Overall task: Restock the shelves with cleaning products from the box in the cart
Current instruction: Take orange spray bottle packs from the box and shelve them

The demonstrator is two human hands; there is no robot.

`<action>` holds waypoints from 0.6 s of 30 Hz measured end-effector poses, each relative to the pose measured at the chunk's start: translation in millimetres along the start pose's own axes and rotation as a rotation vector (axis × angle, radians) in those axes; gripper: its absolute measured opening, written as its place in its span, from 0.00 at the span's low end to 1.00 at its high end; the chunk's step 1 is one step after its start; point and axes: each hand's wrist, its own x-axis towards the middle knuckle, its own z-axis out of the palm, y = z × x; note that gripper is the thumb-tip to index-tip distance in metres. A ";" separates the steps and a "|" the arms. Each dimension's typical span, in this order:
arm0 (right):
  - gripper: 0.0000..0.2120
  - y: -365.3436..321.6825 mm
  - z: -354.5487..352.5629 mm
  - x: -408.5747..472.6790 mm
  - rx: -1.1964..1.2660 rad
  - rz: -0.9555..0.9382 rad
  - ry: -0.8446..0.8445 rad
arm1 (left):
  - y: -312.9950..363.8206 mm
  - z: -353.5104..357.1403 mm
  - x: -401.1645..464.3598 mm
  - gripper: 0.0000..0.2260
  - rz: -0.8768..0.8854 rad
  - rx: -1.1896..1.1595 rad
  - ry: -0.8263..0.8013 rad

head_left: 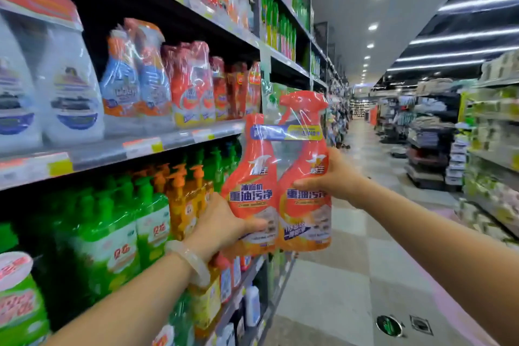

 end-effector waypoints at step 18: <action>0.15 51.5 16.9 361.0 0.244 -0.276 -0.153 | 35.5 -7.6 302.7 0.36 -0.001 0.383 0.438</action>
